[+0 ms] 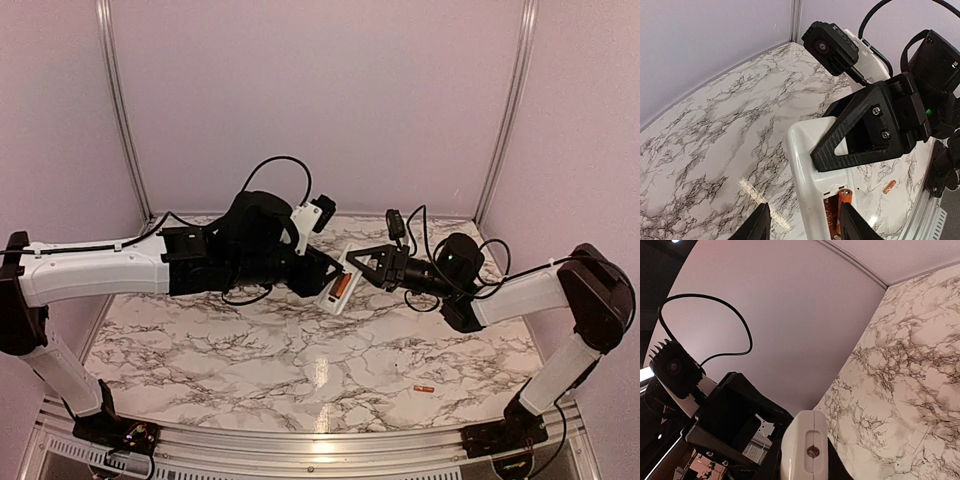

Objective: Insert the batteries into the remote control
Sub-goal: Place the battery in the battery compartment, then load the battery into the battery compartment.

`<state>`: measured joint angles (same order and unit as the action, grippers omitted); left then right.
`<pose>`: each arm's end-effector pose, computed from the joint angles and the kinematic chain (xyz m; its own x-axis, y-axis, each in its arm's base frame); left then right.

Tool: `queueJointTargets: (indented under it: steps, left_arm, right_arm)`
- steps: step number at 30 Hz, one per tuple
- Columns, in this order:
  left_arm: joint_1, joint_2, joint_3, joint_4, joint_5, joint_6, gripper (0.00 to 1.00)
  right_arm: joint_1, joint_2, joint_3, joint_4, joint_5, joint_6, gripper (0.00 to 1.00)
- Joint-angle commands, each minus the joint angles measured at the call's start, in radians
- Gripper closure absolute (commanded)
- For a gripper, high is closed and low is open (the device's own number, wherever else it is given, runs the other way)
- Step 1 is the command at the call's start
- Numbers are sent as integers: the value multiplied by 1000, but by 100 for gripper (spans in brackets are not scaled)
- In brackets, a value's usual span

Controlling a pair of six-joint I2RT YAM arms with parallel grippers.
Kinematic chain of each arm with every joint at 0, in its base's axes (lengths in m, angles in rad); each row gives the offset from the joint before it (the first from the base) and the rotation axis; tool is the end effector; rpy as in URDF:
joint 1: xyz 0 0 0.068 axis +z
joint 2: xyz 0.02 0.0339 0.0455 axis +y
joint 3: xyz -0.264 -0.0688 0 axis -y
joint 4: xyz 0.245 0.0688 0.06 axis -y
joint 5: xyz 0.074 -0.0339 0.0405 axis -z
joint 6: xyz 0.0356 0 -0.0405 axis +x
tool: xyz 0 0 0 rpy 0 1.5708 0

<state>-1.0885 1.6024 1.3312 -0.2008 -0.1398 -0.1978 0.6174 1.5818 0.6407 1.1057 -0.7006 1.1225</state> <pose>0.1796 -0.3324 0.3199 -0.3679 0.2831 -0.8857 0.7623 0.6373 -0.1129 0.2440 0.2014 0.2314 -0.8082 0.2711 -0.5228 -0.5370 0.0251 0.8432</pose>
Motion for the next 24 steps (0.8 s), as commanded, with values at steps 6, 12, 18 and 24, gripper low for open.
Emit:
queueJointTargets:
  steps: [6,12,18,24]
  left_arm:
    - [13,-188,-92,-83,202,467,52]
    - [10,-251,-150,-104,250,700,56]
    - [1,-214,-93,-199,280,803,63]
    - [-22,-196,-82,-198,276,826,66]
  right_arm:
    - [10,-7,31,5,-105,8,100]
    - [21,2,44,-17,-146,7,100]
    - [67,33,67,-8,-171,6,100]
    - [94,62,91,-7,-176,8,100]
